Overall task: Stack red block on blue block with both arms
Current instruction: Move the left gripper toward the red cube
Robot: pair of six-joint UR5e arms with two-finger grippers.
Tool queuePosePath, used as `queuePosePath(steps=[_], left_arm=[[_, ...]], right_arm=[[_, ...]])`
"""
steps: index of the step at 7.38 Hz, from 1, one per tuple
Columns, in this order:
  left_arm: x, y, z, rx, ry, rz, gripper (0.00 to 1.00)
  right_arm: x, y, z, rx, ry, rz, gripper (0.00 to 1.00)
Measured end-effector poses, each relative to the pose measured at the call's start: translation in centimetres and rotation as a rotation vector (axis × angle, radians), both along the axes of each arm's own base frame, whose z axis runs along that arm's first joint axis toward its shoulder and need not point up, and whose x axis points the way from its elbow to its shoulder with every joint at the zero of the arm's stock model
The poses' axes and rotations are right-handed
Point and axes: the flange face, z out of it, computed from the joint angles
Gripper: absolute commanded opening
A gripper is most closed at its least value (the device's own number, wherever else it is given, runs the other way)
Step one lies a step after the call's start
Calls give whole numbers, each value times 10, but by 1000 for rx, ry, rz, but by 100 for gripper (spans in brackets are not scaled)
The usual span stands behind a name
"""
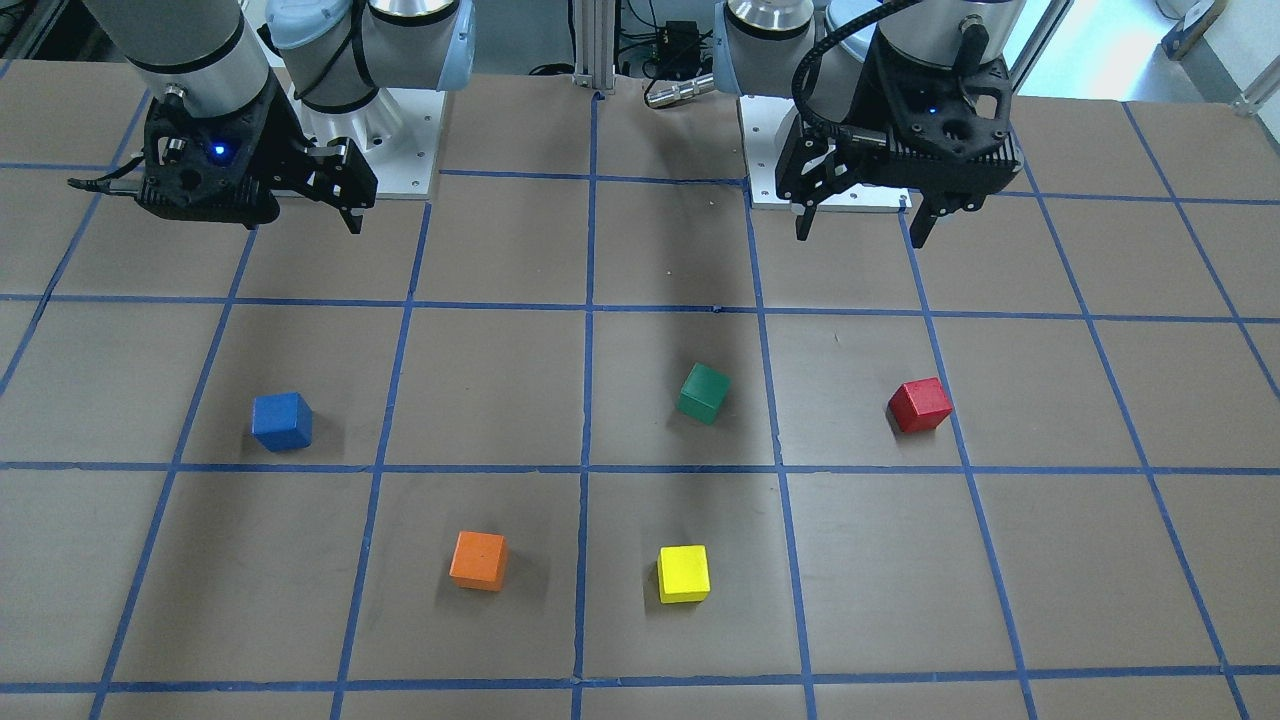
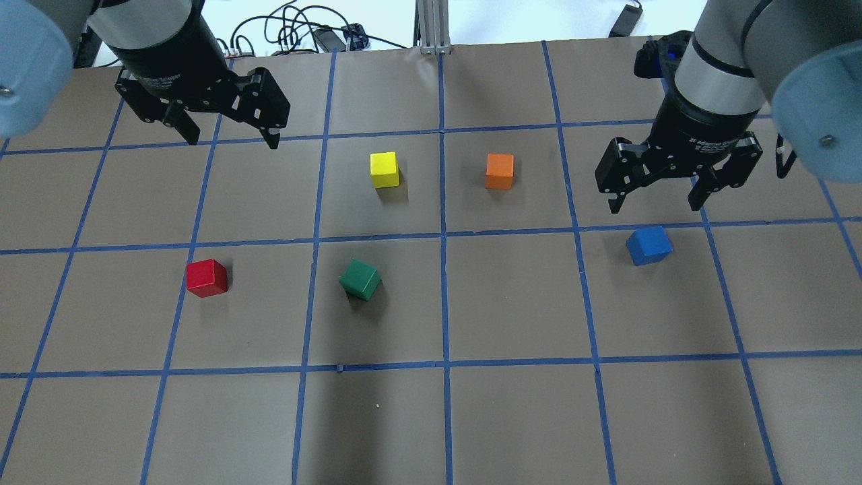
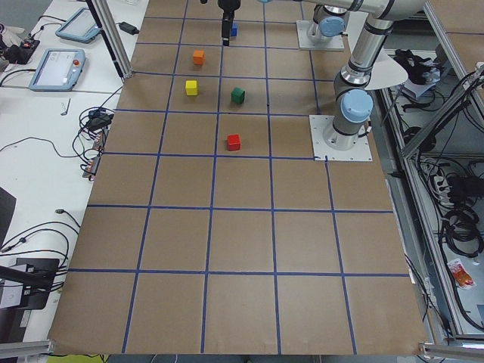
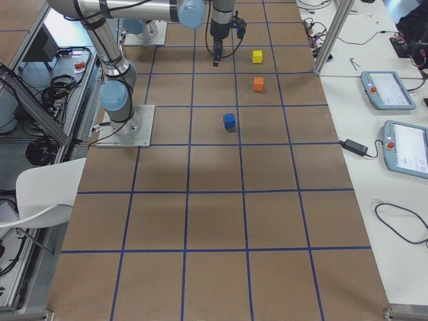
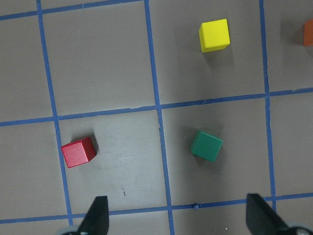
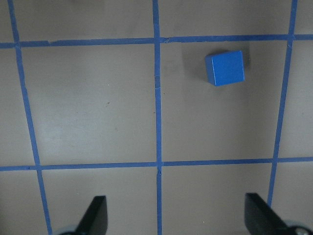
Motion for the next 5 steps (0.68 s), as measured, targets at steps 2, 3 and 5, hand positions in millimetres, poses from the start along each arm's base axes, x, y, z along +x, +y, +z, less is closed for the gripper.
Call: queuePosePath(steps=[2, 3, 5], left_arm=[[0, 0, 3, -4, 12, 2, 100], [0, 0, 3, -4, 15, 3, 100], [5, -2, 2, 13, 15, 14, 100]], right_arm=[[-1, 0, 0, -2, 7, 0, 100], [0, 0, 1, -4, 2, -4, 100], [0, 0, 2, -5, -4, -11, 100]])
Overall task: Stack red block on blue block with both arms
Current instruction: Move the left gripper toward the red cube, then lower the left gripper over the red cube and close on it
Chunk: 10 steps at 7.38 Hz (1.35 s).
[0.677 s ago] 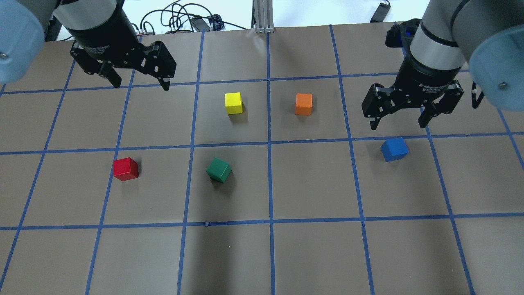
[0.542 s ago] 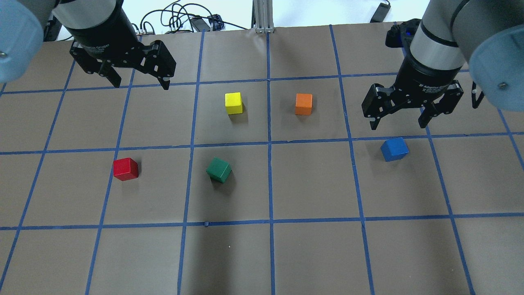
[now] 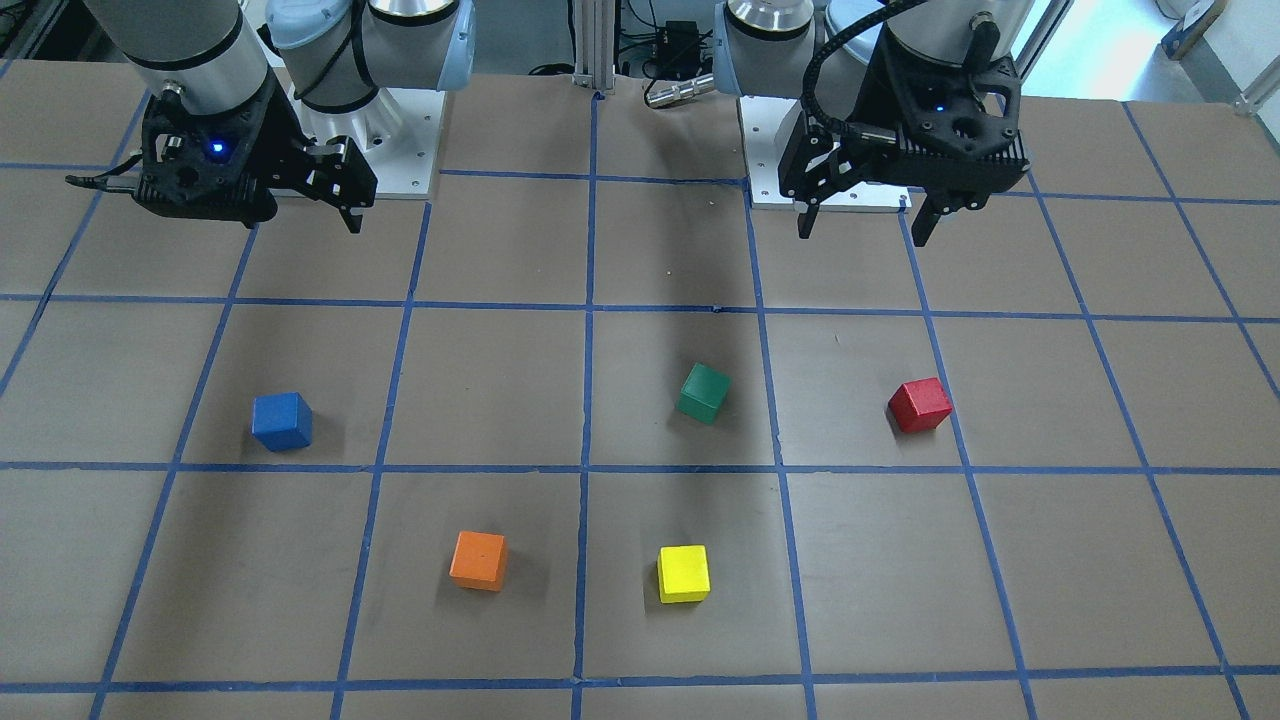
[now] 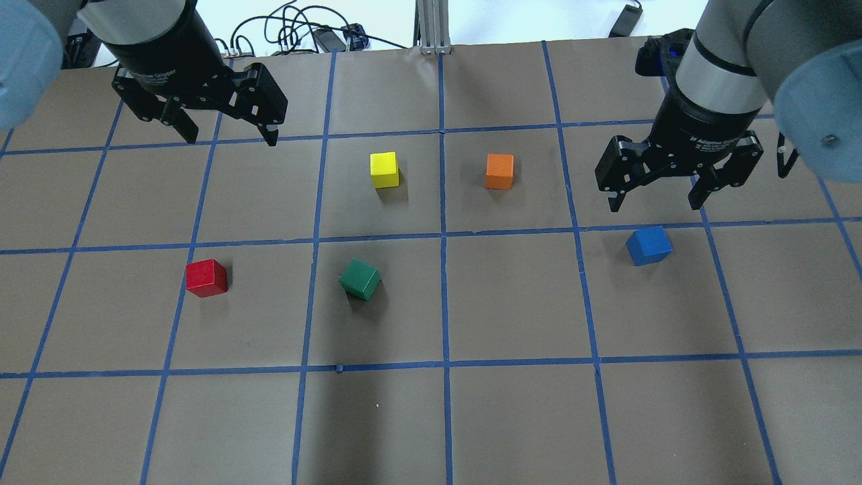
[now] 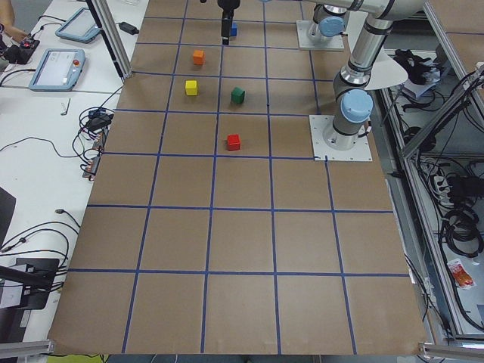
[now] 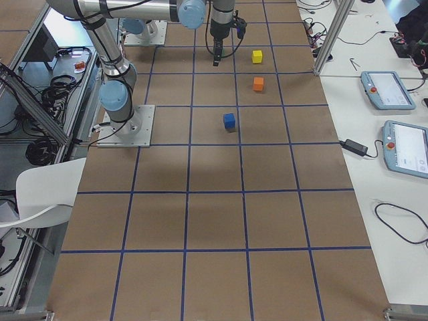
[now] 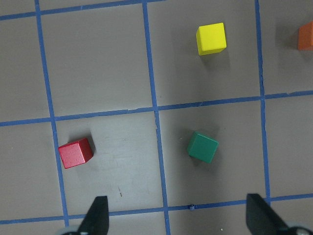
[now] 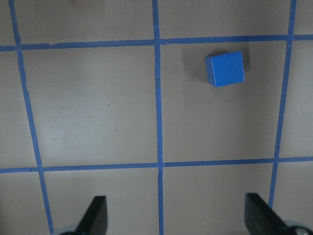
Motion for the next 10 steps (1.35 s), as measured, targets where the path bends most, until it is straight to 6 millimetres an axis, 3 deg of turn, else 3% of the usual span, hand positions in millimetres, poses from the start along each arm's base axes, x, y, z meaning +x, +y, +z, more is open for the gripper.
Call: queuePosePath(steps=[4, 5, 8, 10], left_arm=[[14, -13, 0, 44, -2, 30, 100], [23, -14, -12, 71, 2, 48, 100], [87, -24, -78, 131, 32, 142, 100], [135, -20, -137, 138, 41, 163, 100]], right_arm=[[-1, -1, 0, 3, 9, 7, 100], [-1, -2, 0, -2, 8, 6, 100], [-1, -6, 5, -51, 7, -5, 100], [-2, -6, 5, -55, 14, -6, 100]])
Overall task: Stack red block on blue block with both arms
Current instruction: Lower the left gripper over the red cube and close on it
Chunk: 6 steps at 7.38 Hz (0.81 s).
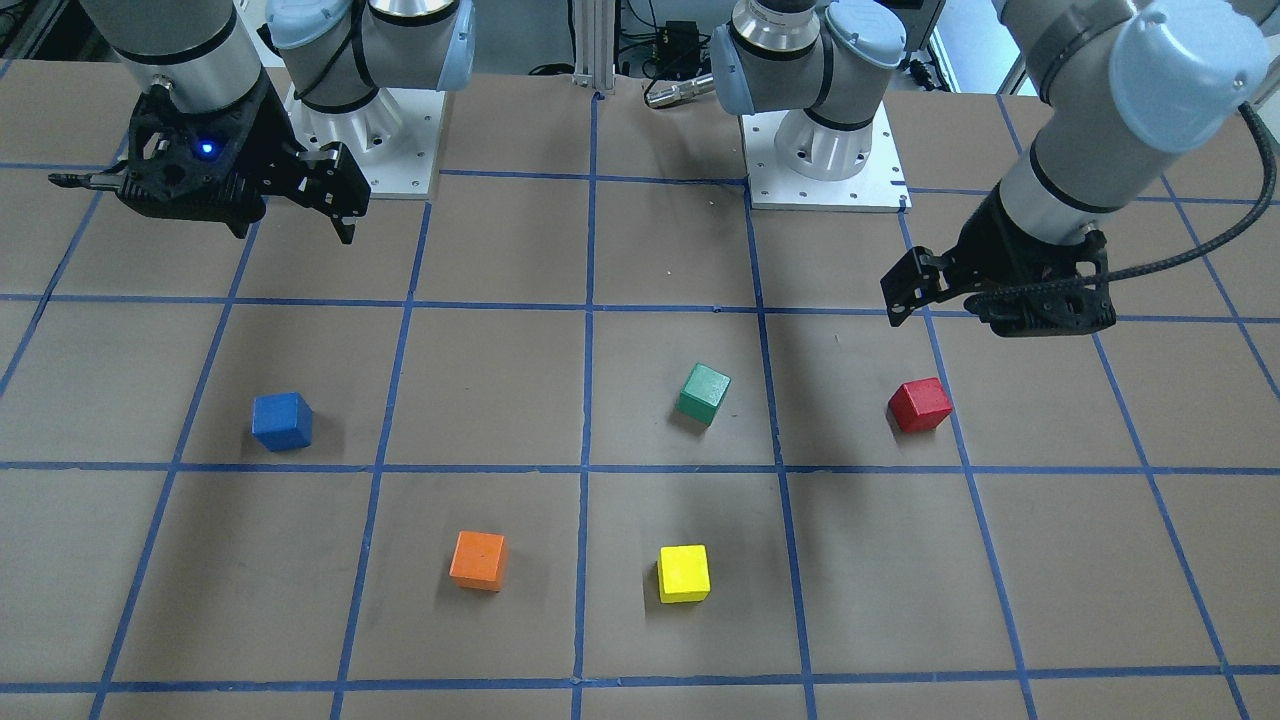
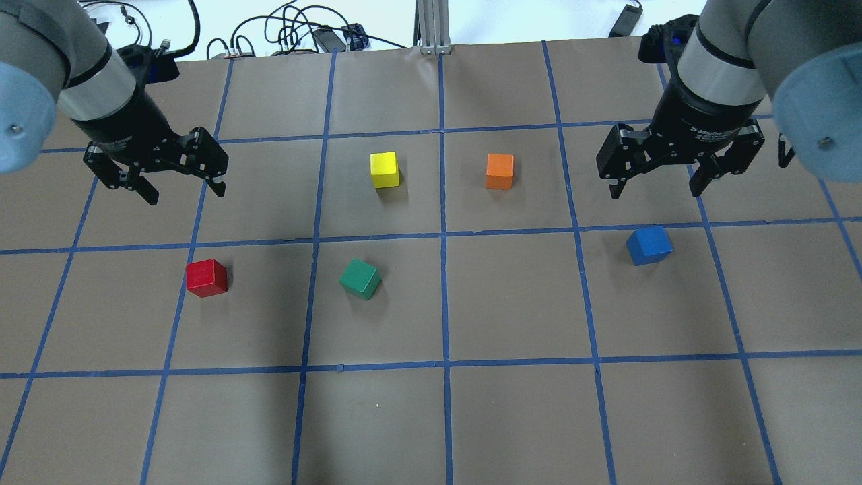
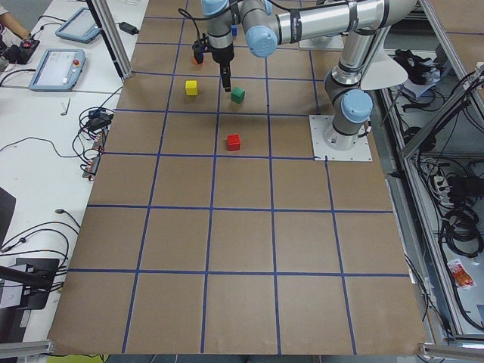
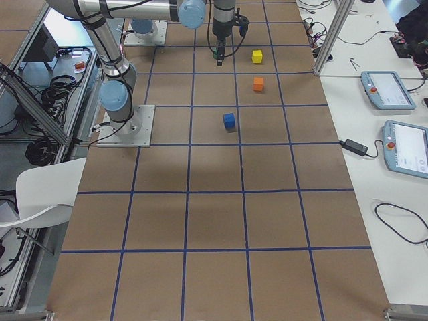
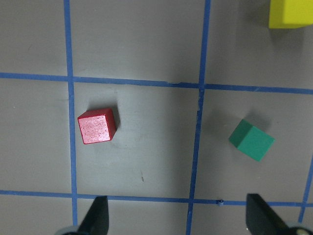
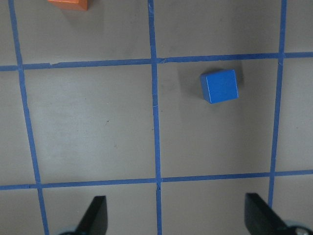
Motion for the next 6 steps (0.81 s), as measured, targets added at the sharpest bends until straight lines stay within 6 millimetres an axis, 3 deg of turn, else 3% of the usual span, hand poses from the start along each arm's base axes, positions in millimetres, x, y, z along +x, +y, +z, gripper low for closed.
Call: queuePosePath(steps=[2, 4, 6], left_arm=[[38, 11, -69, -54, -12, 10, 100], [46, 25, -132, -58, -17, -23, 100], [49, 22, -168, -54, -18, -31, 100]], right_arm=[[-2, -1, 0, -4, 6, 2, 100], [-2, -1, 0, -5, 7, -2, 100], [-2, -1, 0, -6, 7, -3, 100]])
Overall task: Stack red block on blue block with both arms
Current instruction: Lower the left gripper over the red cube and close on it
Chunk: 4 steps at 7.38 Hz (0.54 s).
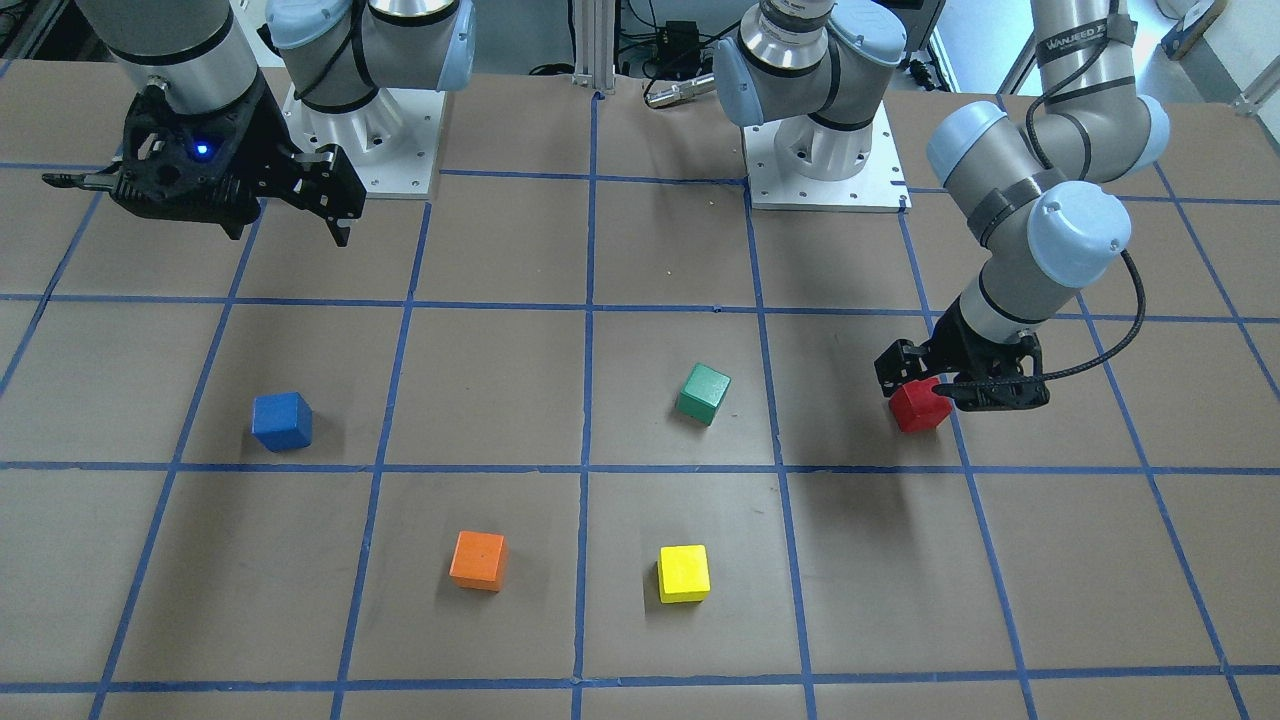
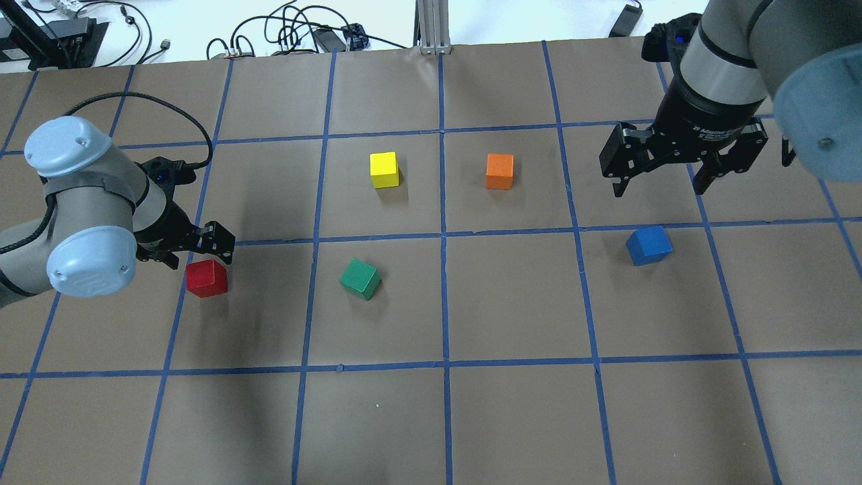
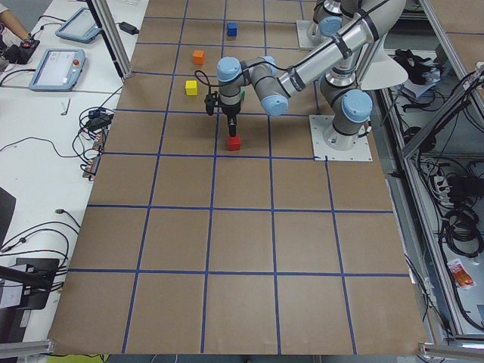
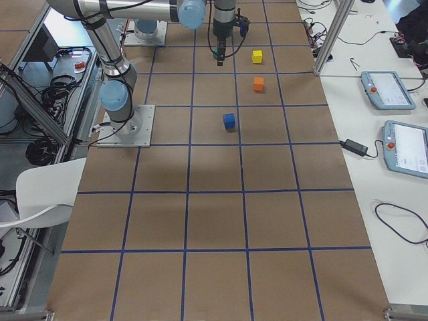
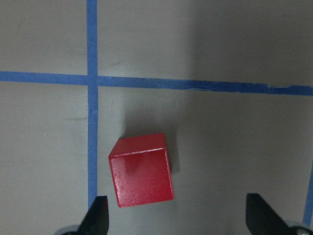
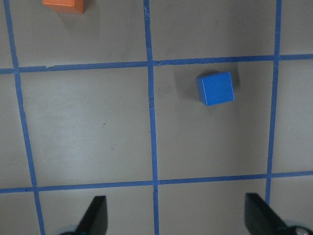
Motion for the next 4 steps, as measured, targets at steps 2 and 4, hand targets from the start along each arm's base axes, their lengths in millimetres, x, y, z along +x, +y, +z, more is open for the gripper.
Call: queuePosePath(steps=[2, 4], left_arm=[[3, -5, -19, 4, 0, -4, 95], [10, -6, -34, 24, 7, 7, 94]], right_arm=[[0, 0, 0, 0, 0, -1, 100], [0, 0, 0, 1, 0, -2, 100]])
